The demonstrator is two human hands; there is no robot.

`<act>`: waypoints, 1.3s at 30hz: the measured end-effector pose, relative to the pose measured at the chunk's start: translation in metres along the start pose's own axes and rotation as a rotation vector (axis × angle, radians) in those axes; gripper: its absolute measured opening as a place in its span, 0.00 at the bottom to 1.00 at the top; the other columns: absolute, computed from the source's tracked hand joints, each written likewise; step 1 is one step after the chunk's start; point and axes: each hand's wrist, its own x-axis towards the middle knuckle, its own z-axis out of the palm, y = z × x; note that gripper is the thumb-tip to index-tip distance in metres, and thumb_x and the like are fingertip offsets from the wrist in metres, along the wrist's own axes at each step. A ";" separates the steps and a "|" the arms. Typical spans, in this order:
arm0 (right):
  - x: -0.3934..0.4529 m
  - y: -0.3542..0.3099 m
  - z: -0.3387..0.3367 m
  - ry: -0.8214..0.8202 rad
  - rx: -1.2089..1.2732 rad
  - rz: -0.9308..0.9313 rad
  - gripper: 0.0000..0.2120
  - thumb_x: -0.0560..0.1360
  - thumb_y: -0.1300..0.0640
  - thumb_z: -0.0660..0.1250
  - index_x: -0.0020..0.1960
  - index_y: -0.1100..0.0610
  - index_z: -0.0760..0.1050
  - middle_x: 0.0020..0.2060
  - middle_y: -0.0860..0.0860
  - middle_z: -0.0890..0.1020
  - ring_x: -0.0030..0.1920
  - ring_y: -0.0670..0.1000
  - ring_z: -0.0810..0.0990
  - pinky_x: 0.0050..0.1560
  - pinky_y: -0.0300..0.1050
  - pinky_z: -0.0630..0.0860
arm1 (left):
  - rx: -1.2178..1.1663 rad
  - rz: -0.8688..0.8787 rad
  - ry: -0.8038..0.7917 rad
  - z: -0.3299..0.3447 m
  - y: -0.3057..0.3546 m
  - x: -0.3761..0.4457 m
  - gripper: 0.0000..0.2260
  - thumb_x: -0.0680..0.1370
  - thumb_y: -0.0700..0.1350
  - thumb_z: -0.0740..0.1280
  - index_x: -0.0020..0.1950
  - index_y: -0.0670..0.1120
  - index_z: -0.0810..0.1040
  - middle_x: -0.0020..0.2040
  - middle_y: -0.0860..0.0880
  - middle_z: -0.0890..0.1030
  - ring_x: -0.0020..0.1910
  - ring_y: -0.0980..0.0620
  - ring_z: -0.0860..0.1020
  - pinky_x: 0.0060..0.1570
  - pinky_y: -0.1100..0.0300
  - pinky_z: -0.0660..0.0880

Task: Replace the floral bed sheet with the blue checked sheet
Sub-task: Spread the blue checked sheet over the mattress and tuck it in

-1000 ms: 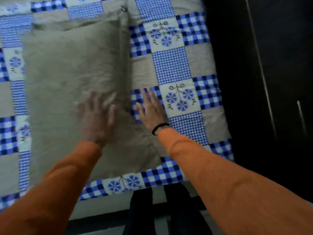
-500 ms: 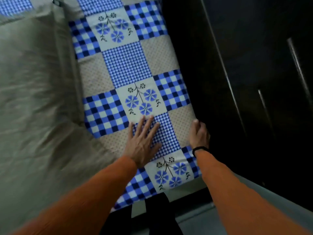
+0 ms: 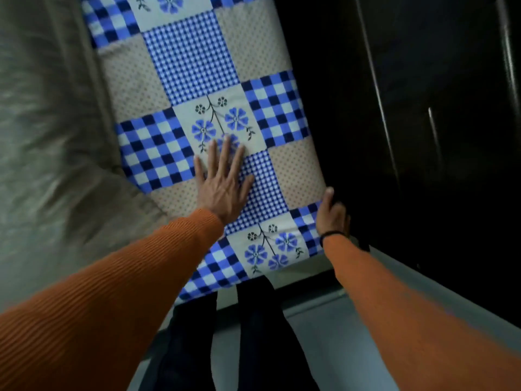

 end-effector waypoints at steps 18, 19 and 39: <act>-0.037 0.081 -0.024 -0.267 -0.595 -1.416 0.11 0.74 0.69 0.72 0.55 0.62 0.79 0.52 0.57 0.80 0.50 0.58 0.77 0.48 0.51 0.77 | 0.083 0.229 -0.302 0.028 0.069 -0.126 0.08 0.82 0.52 0.65 0.53 0.48 0.75 0.47 0.50 0.76 0.40 0.49 0.75 0.47 0.50 0.73; -0.039 0.081 -0.024 -0.286 -0.598 -1.381 0.12 0.72 0.70 0.73 0.53 0.61 0.79 0.51 0.55 0.80 0.49 0.57 0.77 0.46 0.50 0.77 | 0.087 0.207 -0.309 0.028 0.073 -0.125 0.06 0.83 0.49 0.64 0.50 0.47 0.75 0.45 0.49 0.76 0.37 0.50 0.74 0.43 0.51 0.72; 0.018 -0.156 0.058 -0.049 -0.532 -1.258 0.36 0.84 0.39 0.50 0.83 0.60 0.47 0.82 0.56 0.46 0.82 0.56 0.46 0.79 0.64 0.47 | -0.150 -0.163 0.227 -0.040 -0.049 0.061 0.24 0.85 0.59 0.50 0.80 0.54 0.58 0.82 0.49 0.53 0.82 0.44 0.48 0.78 0.38 0.43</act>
